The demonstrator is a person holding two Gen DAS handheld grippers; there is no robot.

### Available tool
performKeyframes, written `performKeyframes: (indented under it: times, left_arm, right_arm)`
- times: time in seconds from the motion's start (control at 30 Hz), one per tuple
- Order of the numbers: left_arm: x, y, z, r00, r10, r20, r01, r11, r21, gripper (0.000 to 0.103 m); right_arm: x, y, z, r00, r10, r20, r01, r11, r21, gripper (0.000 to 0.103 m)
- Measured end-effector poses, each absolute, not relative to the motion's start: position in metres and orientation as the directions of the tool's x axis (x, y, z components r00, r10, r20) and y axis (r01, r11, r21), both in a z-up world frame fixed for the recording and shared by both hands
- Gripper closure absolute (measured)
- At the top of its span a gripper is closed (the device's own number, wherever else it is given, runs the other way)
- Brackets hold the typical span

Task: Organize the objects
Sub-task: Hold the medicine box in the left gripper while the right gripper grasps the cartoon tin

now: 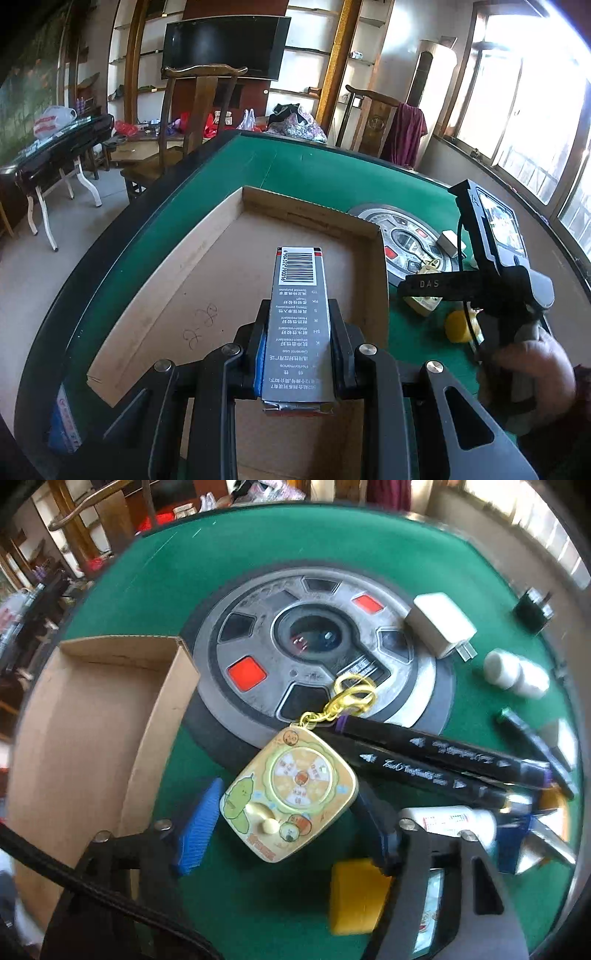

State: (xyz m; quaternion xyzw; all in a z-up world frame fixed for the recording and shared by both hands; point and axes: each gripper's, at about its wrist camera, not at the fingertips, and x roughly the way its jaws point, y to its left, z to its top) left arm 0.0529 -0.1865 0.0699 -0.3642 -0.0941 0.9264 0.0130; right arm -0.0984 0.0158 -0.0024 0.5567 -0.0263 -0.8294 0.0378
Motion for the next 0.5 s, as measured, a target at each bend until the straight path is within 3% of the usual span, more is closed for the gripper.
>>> performKeyframes:
  times: [0.3, 0.33, 0.37, 0.4, 0.5]
  left_arm:
    - [0.054, -0.205, 0.074, -0.740, 0.093, -0.667, 0.059, -0.978, -0.202, 0.080]
    - [0.052, -0.207, 0.075, -0.738, 0.093, -0.668, 0.060, -0.977, -0.203, 0.080]
    - [0.049, -0.210, 0.079, -0.738, 0.098, -0.668, 0.059, -0.976, -0.208, 0.080]
    - [0.046, -0.213, 0.083, -0.738, 0.105, -0.666, 0.055, -0.975, -0.214, 0.080]
    - [0.033, -0.217, 0.091, -0.741, 0.082, -0.667, 0.061, -0.980, -0.187, 0.080]
  right_arm:
    - [-0.073, 0.038, 0.013, -0.419, -0.254, -0.872, 0.040, -0.964, 0.261, 0.036]
    - [-0.069, 0.040, 0.022, -0.430, -0.276, -0.859, 0.055, -0.958, 0.281, 0.041]
    - [-0.070, 0.036, 0.027, -0.429, -0.294, -0.854, 0.070, -0.953, 0.294, 0.078]
    - [-0.068, 0.034, 0.033, -0.425, -0.301, -0.854, 0.080, -0.952, 0.296, 0.085]
    - [-0.068, 0.023, 0.056, -0.453, -0.303, -0.838, 0.136, -0.953, 0.271, 0.088]
